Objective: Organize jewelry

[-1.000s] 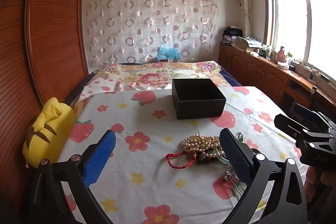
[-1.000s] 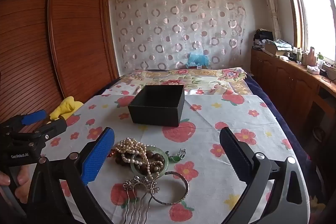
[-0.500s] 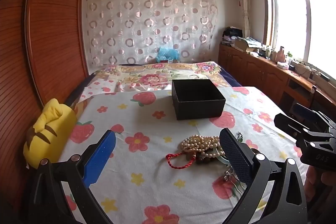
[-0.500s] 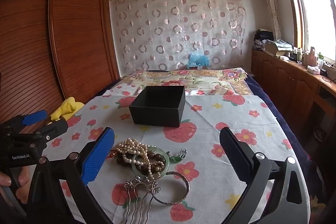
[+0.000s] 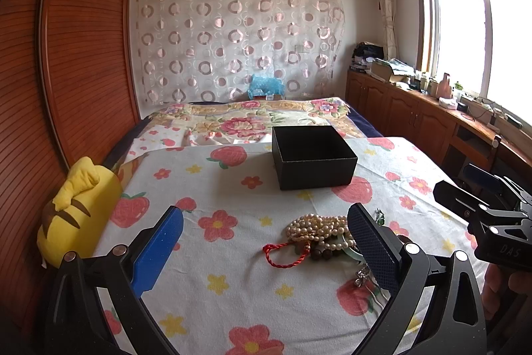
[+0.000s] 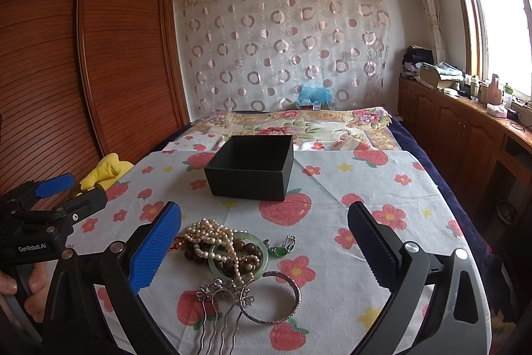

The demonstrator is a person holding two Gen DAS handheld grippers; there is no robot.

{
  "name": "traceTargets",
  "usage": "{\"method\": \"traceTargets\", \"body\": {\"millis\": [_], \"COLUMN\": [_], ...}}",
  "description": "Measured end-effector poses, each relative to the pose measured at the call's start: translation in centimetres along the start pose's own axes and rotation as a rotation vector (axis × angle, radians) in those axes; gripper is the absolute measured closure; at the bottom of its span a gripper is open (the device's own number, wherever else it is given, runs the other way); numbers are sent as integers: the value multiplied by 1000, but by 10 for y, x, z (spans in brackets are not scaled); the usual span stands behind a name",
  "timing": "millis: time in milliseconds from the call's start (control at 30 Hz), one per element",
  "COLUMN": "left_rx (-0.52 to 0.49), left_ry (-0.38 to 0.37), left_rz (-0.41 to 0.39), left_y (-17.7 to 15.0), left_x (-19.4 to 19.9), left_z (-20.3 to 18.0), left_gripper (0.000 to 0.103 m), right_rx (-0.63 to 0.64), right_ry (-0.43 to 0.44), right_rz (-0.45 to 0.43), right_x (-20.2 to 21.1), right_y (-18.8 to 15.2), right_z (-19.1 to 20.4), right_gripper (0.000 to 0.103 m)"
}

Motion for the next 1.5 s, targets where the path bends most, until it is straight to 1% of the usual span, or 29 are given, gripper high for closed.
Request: {"method": "traceTargets", "body": {"millis": [1500], "left_rx": [-3], "left_ry": [-1], "left_rz": [-9], "left_y": [5], "left_x": [3], "left_z": [-3], "left_gripper": [7], "right_rx": [1], "right_ry": [-1], "right_rz": [-4], "right_x": [3], "right_y": [2], "right_z": [0], "right_gripper": [3]}}
Point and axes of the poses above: each gripper's, at about its wrist camera, not at the fingertips, and x roughly against the way its jaws point, z to its left, y to its top, the point moved 8 cm from there along -x, roughly the way its jaws point, and after that the axes turned 1 degree about z, right-handed, at the moved point
